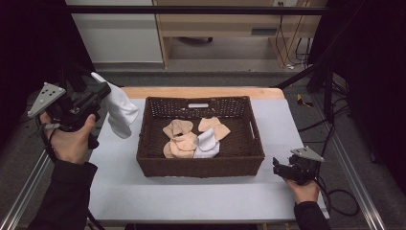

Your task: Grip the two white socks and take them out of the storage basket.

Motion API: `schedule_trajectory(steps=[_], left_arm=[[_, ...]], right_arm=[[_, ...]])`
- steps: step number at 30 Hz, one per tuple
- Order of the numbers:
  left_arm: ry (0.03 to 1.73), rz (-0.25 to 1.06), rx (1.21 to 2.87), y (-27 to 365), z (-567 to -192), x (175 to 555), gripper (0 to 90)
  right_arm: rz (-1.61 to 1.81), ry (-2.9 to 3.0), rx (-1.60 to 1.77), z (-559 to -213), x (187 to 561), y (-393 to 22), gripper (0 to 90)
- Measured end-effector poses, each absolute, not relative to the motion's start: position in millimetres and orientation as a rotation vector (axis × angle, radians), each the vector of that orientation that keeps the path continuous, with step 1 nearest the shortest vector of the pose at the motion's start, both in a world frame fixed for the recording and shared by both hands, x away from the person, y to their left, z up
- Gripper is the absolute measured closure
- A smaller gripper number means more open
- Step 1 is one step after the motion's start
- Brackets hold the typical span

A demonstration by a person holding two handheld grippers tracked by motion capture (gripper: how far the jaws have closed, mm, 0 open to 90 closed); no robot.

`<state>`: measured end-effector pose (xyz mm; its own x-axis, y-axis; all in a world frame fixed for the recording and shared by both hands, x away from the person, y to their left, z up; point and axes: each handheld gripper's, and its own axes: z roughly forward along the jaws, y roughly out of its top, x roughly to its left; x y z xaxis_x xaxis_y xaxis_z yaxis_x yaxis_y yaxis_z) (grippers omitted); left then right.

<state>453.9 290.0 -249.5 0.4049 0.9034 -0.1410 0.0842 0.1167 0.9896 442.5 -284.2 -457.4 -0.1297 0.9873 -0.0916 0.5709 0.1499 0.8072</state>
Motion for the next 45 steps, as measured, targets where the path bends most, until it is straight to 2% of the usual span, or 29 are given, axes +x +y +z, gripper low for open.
schedule_trajectory(steps=[3, 15, 23, 31, 38, 39, 43, 45], left_arm=[[1.012, 0.775, 1.326, 296.4, -256.4, 453.4, 87.4], [1.175, 0.728, 1.414, 323.0, -325.8, 456.2, 87.3], [1.323, 0.629, 1.575, 331.4, -381.0, 459.2, 86.9], [1.386, 0.568, 1.699, 327.8, -424.0, 461.2, 84.9], [1.409, 0.562, 1.758, 325.1, -440.0, 460.9, 67.3], [1.404, 0.572, 1.762, 324.0, -440.7, 460.8, 67.3], [1.388, 0.599, 1.749, 322.1, -439.6, 460.5, 51.0], [1.372, 0.613, 1.728, 322.1, -434.6, 459.1, 46.1]], right_arm=[[0.821, 1.786, 1.493, -457.5, 442.5, -284.0, 7.9], [0.829, 1.782, 1.499, -457.4, 441.7, -283.7, 7.9], [0.83, 1.789, 1.502, -459.6, 442.2, -283.3, 7.9], [0.821, 1.802, 1.513, -461.5, 443.8, -283.9, 7.9], [0.83, 1.794, 1.512, -460.9, 442.2, -285.3, 7.9], [0.827, 1.797, 1.514, -461.3, 442.3, -285.1, 7.9], [0.828, 1.798, 1.51, -461.2, 442.3, -285.2, 7.9], [0.832, 1.795, 1.515, -460.9, 441.8, -285.2, 8.0]])
